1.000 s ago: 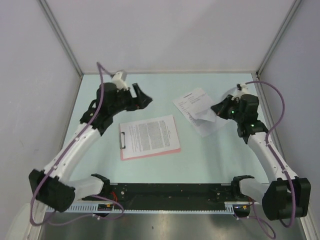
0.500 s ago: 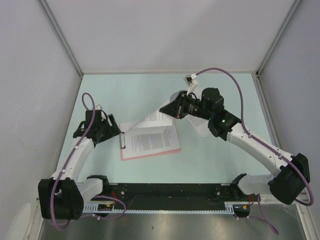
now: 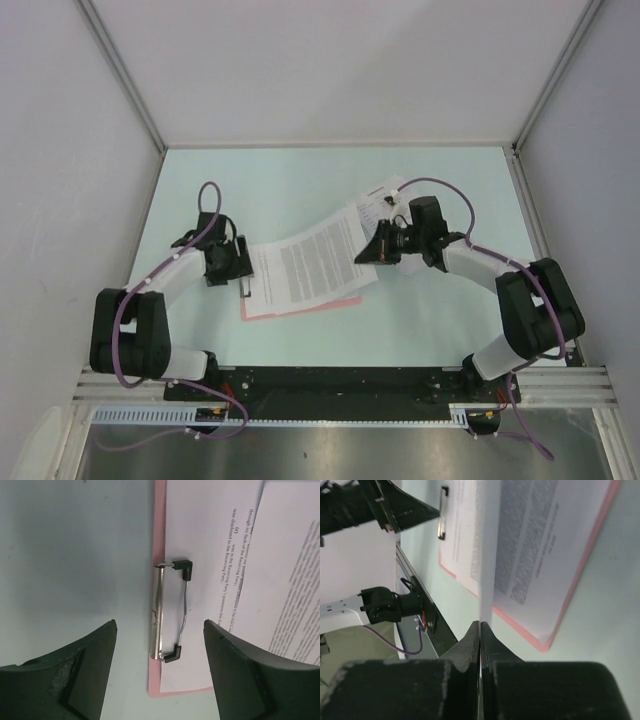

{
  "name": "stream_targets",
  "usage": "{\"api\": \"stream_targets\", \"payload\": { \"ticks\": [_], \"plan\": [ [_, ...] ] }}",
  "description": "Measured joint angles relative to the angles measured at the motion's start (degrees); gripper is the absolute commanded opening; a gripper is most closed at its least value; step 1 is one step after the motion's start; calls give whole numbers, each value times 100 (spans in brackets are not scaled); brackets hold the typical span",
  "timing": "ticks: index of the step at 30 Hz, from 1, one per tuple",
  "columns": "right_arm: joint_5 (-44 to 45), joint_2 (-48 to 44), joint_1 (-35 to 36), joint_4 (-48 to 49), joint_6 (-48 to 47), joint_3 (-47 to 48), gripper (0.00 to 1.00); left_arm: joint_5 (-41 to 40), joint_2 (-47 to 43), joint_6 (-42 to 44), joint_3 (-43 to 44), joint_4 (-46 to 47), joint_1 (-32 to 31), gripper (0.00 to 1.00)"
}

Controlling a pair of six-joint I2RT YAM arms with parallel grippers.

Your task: Put the files into the folder

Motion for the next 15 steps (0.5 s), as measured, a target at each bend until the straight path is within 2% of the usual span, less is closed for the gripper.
{"api": "stream_targets", "payload": {
  "ticks": [8, 15],
  "plan": [
    [-354, 365, -306, -249, -413, -175, 0, -608, 337, 13, 232, -13, -376, 61],
    [-374, 1043, -284, 313, -229, -175, 0, -1086, 538, -151, 262, 11, -765, 60]
  ]
}}
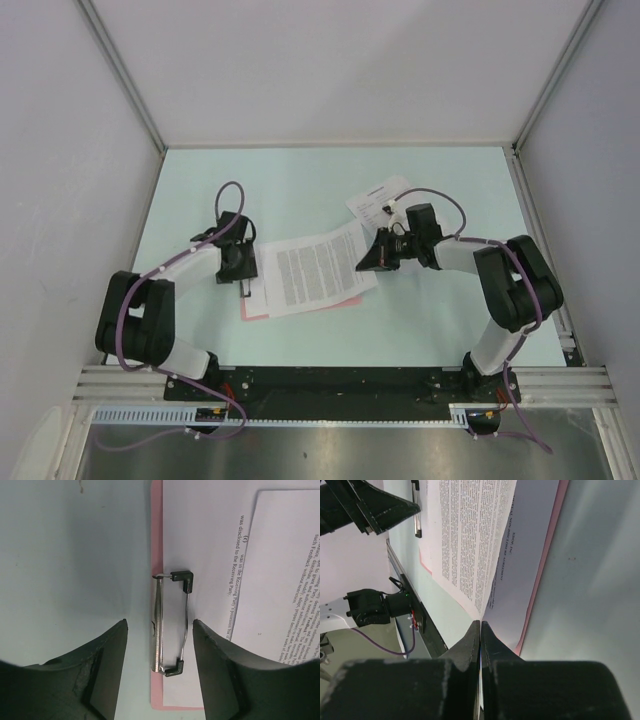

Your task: Put the files into the folder

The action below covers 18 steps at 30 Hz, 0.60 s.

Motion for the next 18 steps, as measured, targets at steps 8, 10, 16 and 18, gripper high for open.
{"api": "stream_targets", "payload": {
  "ticks": [8, 10, 16, 18],
  "plan": [
    [-46, 197, 22, 527, 212, 0, 0, -413, 140, -332, 0, 42, -247, 47],
    [-44, 199, 22, 575, 227, 0, 0, -435, 168, -413, 2, 79, -249, 44],
    [-44, 313, 33, 719, 297, 0, 0, -568, 350, -468, 125, 83, -409, 47],
    [-46, 367, 44, 798, 350, 0, 0, -629, 372, -476, 142, 79, -442, 47]
  ]
}}
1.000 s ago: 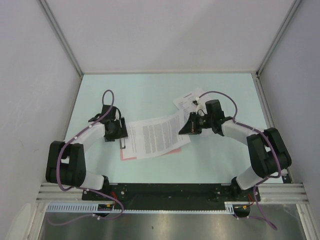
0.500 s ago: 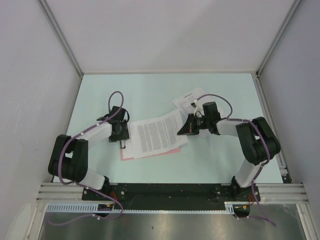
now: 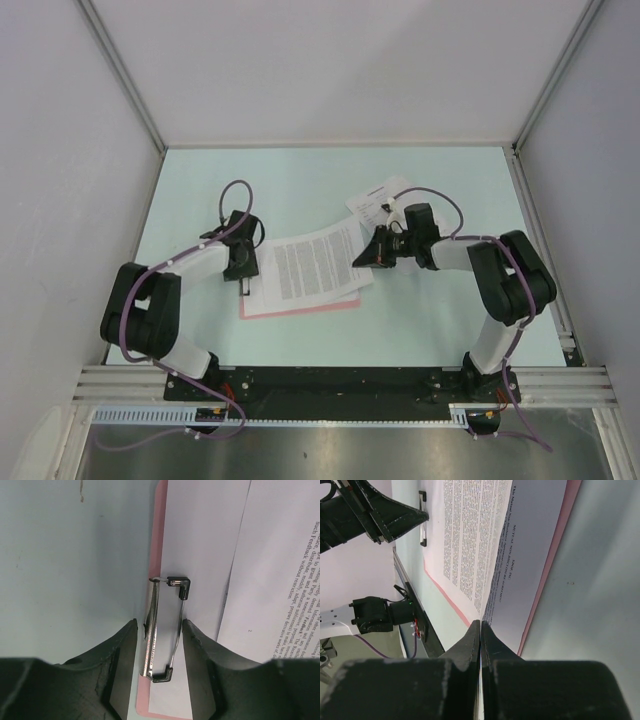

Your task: Put the files into the folder

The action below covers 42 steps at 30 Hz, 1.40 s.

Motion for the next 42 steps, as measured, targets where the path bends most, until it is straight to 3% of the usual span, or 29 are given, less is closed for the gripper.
{"api": "stream_targets", "payload": {
  "ticks": [11, 12, 13, 18, 31, 32, 35, 36, 39, 42],
  "plan": [
    [2, 284, 262, 286, 195, 120, 0, 33, 221, 20, 192, -9, -31, 37],
    [2, 291, 260, 306, 199, 120, 0, 48, 238, 39, 208, -9, -31, 22],
    [0, 306, 260, 343, 205, 122, 0, 70, 254, 74, 223, -9, -31, 16],
    [-15, 457, 260, 496, 286, 127, 0, 210, 236, 284, 232, 72, -28, 0],
    [501, 546, 275, 114, 251, 153, 0, 1003, -15, 356, -42, 540, 125, 0],
    [542, 544, 269, 68, 247, 153, 0, 1016, -17, 356, -42, 540, 131, 1],
    [625, 544, 225, -28, 203, 153, 0, 1056, -105, 343, -72, 483, 138, 25],
    [638, 544, 197, -61, 186, 153, 0, 1084, -170, 319, -81, 407, 136, 37],
    [651, 544, 96, -101, 133, 153, 0, 1119, -463, 291, -87, 214, 133, 50],
    [651, 544, -57, -129, 61, 153, 0, 1110, -767, 269, -70, 87, 142, 56]
  ]
}}
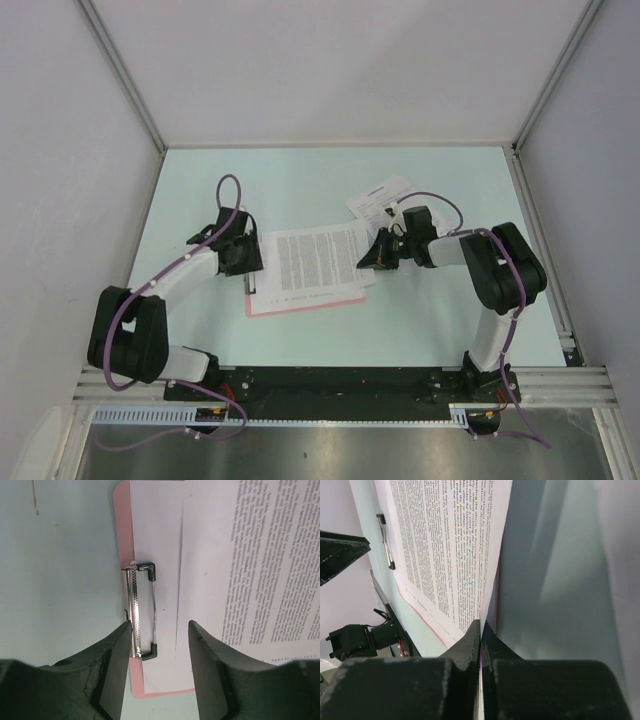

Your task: Put the files into the folder

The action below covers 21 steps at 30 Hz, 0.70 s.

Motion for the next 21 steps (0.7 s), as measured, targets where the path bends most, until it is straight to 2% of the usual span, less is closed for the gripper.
{"api": "stream_targets", "payload": {
  "ticks": [2, 6, 10, 21],
  "plan": [
    [-2, 0, -68, -22, -39, 0, 0, 9, -39, 2, 50, -57, 33, 59],
    [-20, 0, -186, -48, -83, -2, 0, 114, 181, 42, 120, -85, 177, 72],
    [-72, 0, -192, -50, -96, -2, 0, 199, 693, 149, 199, -90, 334, 72],
    [-192, 0, -190, -42, -127, -2, 0, 575, 1102, 472, 411, -26, 511, 45]
  ]
}}
